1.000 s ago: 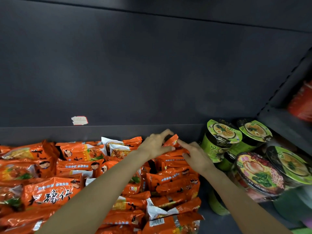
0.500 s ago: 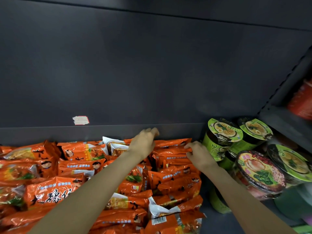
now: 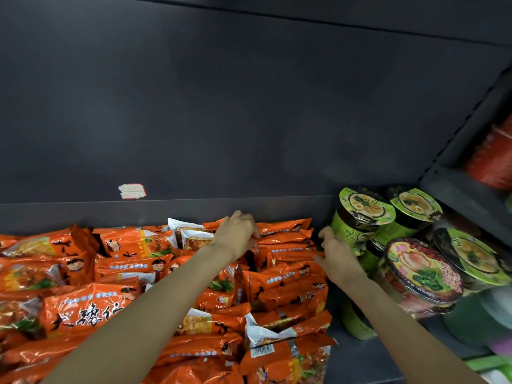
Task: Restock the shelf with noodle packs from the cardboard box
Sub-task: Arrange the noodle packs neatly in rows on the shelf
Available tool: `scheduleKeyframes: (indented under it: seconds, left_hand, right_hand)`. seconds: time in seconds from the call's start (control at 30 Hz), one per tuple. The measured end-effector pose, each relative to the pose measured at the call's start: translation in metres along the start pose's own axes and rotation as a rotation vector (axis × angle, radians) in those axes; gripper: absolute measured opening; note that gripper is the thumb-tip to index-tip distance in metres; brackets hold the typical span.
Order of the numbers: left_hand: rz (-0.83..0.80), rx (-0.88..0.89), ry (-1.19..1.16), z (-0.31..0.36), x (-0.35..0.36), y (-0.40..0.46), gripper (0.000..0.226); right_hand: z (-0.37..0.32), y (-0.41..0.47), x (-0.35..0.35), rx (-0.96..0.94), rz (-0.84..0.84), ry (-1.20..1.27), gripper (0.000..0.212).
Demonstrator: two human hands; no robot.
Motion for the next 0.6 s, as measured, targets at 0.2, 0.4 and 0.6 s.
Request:
scheduleKeyframes:
  seconds: [0.2, 0.4, 0.6]
  left_hand:
    - [0.074, -0.186, -0.138, -0.01, -0.007, 0.01, 0.023]
    - [0.11, -0.032, -0.228, -0.004, -0.009, 0.005, 0.027]
    - [-0.077, 0.173, -0.19, 0.008, 0.002, -0.003, 0.027]
  right_hand:
    - [0.005, 0.001, 0.006, -0.016, -0.069, -0.031, 0.031]
    - [0.001, 0.004, 0.0, -0.077, -0.022, 0.021, 0.014]
    - [-0.011, 0.006, 0.004, -0.123, 0.093, 0.19, 0.009]
Point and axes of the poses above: each hand's wrist, its own y-axis towards the middle knuckle, its own x-axis out of the palm, z = x × y, the point moved 5 cm from there along y, towards the middle knuckle, and after that the axes turned 7 degrees about y, right-handed, at the moved point
